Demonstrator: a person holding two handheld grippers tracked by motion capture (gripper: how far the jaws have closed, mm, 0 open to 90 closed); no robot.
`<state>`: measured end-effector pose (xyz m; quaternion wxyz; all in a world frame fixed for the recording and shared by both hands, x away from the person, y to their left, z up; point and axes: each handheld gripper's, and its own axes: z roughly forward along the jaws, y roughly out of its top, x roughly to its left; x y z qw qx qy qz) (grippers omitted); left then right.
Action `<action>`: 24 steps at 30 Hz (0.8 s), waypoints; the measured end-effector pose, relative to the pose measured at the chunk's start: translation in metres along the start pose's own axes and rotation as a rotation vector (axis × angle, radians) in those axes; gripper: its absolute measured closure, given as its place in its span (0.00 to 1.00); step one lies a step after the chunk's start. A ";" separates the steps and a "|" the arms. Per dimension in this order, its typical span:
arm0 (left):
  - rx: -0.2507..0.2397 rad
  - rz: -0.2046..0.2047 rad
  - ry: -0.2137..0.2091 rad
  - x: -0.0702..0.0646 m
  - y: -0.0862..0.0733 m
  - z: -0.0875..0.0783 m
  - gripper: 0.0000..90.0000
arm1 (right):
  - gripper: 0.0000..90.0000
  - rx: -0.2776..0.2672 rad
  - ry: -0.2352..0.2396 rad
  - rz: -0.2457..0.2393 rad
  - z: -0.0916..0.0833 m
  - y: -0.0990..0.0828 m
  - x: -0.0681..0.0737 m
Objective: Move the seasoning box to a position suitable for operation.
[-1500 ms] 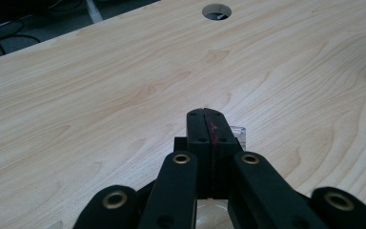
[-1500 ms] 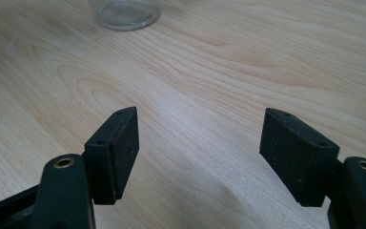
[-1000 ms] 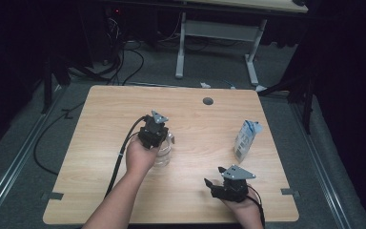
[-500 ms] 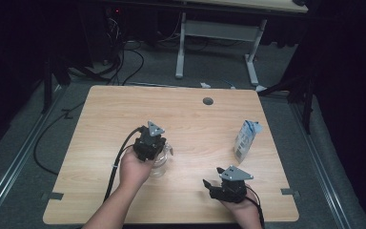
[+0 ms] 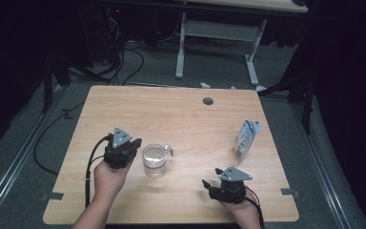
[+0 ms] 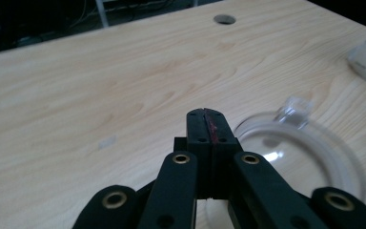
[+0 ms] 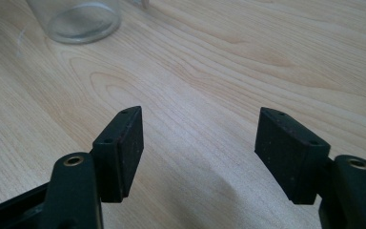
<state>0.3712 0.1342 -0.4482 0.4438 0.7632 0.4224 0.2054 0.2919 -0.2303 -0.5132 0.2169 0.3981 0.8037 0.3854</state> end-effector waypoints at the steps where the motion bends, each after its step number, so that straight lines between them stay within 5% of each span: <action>1: 0.011 -0.010 0.007 0.002 -0.004 0.001 1.00 | 0.38 0.002 -0.001 0.005 0.000 0.000 0.000; 4: 0.009 -0.019 -0.014 0.004 -0.019 0.009 1.00 | 0.38 0.008 0.006 0.011 0.002 0.000 0.000; 5: -0.021 0.017 -0.068 0.006 -0.021 0.012 1.00 | 0.38 0.010 0.001 0.003 0.002 0.000 0.001; 7: 0.009 -0.033 -0.026 0.001 -0.027 0.010 1.00 | 0.37 0.011 -0.001 0.004 0.003 -0.001 0.001; 17: -0.004 -0.028 -0.032 -0.016 -0.038 -0.002 1.00 | 0.35 0.000 -0.012 0.022 0.001 -0.003 -0.001; 21: -0.008 -0.034 -0.056 -0.026 -0.044 -0.010 1.00 | 0.36 -0.006 -0.013 0.036 0.002 -0.004 -0.002; 24: -0.017 -0.007 -0.106 -0.046 -0.052 -0.018 1.00 | 0.37 -0.010 -0.012 0.047 0.001 -0.003 -0.002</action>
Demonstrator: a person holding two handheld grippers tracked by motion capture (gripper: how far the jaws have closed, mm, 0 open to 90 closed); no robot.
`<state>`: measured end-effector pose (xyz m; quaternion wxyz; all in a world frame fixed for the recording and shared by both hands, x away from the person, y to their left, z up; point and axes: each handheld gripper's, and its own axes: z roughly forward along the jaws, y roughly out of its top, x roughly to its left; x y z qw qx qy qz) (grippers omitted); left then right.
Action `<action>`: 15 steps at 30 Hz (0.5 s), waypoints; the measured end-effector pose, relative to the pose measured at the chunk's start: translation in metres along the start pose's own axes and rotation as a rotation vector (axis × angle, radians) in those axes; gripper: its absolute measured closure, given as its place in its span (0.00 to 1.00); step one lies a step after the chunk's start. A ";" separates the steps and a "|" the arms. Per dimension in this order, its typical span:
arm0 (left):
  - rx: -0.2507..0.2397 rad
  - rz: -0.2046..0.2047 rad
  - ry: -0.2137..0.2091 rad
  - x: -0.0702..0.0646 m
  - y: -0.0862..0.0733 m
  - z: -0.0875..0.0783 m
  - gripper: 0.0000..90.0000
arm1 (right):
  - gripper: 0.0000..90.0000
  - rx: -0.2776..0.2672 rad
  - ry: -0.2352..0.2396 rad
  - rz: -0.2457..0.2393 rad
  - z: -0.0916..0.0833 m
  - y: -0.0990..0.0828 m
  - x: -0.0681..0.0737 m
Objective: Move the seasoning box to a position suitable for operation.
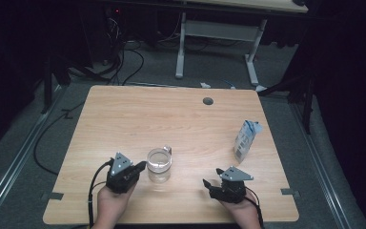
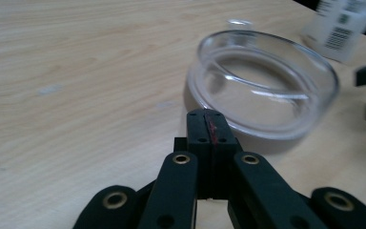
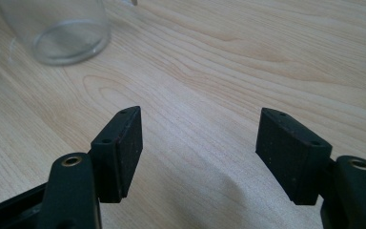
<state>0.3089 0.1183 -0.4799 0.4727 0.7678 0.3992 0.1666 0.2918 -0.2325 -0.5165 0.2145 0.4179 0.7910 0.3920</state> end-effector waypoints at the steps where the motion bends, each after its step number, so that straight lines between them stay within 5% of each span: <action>1: -0.007 0.005 0.005 -0.003 -0.001 -0.001 1.00 | 0.37 -0.003 0.000 0.004 0.000 0.000 0.000; 8: 0.011 -0.021 0.048 0.002 0.000 0.012 1.00 | 0.38 -0.019 0.013 0.028 -0.003 0.000 0.001; 15: 0.007 -0.011 0.015 -0.012 -0.005 0.008 1.00 | 0.45 -0.037 0.010 0.061 -0.006 0.000 -0.002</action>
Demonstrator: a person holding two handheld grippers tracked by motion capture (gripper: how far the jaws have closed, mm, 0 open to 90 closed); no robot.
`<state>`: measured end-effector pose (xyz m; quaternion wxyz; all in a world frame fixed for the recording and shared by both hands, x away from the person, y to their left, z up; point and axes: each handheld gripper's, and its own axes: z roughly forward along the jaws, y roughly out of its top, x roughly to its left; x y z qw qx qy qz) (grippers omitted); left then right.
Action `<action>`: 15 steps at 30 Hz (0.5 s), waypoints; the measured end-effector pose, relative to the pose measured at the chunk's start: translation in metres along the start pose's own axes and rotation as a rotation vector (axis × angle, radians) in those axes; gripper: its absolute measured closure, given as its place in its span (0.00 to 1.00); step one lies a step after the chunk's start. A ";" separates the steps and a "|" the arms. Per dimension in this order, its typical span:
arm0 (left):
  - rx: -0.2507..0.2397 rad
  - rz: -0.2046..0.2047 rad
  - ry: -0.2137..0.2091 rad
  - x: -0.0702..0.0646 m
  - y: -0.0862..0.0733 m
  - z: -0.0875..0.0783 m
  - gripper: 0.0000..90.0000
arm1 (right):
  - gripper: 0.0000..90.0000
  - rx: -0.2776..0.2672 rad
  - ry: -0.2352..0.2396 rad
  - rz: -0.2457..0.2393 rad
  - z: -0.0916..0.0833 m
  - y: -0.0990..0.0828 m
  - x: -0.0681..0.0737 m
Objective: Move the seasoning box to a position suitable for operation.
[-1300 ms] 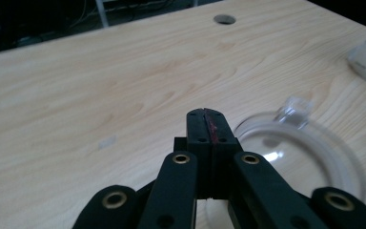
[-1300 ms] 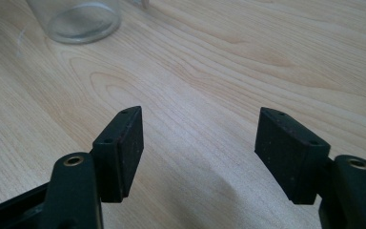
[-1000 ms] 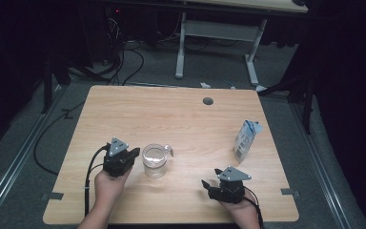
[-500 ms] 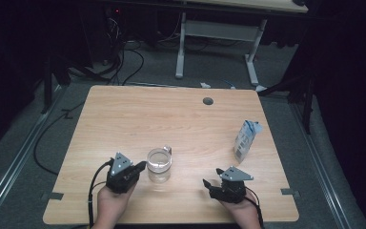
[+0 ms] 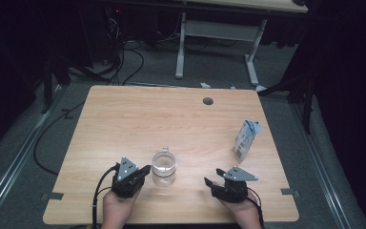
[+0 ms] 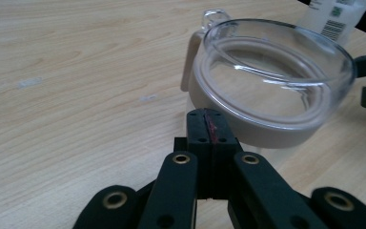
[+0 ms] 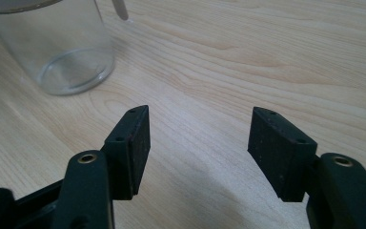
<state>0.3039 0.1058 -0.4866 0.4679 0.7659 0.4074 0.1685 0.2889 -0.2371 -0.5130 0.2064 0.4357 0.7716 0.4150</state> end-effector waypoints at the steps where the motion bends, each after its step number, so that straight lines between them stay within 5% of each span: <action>1: 0.000 0.004 -0.007 -0.003 -0.001 0.000 1.00 | 0.45 -0.001 -0.002 0.002 0.000 0.000 -0.001; 15: 0.000 0.046 -0.122 -0.043 0.000 0.014 1.00 | 0.46 0.004 -0.007 0.024 -0.002 -0.001 -0.005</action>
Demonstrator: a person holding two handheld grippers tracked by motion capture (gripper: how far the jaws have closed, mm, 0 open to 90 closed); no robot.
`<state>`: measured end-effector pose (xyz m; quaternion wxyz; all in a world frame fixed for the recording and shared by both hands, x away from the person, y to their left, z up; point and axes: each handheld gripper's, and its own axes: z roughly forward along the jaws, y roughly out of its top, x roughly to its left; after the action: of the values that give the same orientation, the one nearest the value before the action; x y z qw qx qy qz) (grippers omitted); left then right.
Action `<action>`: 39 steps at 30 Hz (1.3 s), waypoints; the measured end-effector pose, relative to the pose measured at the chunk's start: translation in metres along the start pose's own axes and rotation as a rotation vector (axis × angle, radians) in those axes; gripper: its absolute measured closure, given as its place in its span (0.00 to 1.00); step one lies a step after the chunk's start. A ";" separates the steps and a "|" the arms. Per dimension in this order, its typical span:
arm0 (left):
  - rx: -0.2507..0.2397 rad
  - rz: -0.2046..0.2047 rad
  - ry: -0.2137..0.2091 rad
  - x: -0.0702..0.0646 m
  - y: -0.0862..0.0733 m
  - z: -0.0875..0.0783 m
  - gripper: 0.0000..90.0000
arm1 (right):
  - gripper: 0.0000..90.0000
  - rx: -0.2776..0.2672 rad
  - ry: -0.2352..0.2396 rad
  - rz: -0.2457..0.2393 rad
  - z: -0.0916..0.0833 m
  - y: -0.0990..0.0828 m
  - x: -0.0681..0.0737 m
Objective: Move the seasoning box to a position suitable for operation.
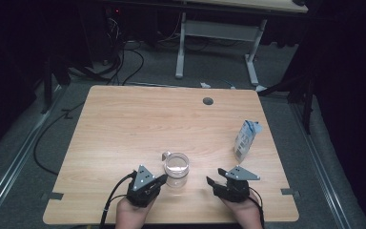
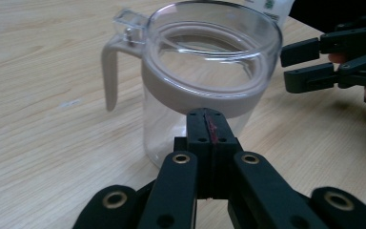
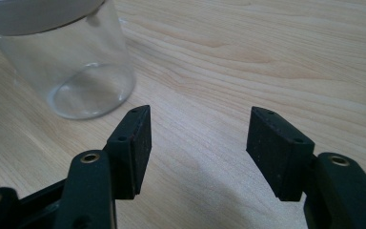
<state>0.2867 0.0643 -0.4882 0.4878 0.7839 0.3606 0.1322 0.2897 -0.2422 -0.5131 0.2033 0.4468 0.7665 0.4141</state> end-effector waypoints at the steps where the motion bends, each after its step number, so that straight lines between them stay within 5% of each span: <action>1: 0.001 0.004 -0.005 -0.002 0.000 0.002 1.00 | 0.46 -0.001 0.000 -0.001 0.000 0.000 0.000; 12: 0.005 0.031 -0.029 -0.011 0.005 0.015 1.00 | 0.47 -0.006 0.003 0.003 -0.001 0.000 -0.001; 17: -0.007 0.029 -0.033 -0.011 0.005 0.009 1.00 | 0.47 -0.008 0.003 0.006 -0.002 -0.001 -0.001; 21: -0.059 0.004 0.020 0.006 0.012 -0.008 1.00 | 0.50 -0.015 0.008 0.007 -0.002 -0.001 -0.001; 26: -0.100 0.003 0.064 0.026 0.032 -0.010 1.00 | 0.55 -0.026 0.016 0.000 -0.001 0.004 0.004; 39: -0.103 0.001 0.082 0.036 0.059 0.017 1.00 | 0.75 -0.061 0.000 -0.057 0.014 0.039 0.005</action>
<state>0.3473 0.0627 -0.4506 0.5122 0.7520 0.3726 0.1826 0.3165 -0.2213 -0.4885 0.2285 0.4182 0.7659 0.4316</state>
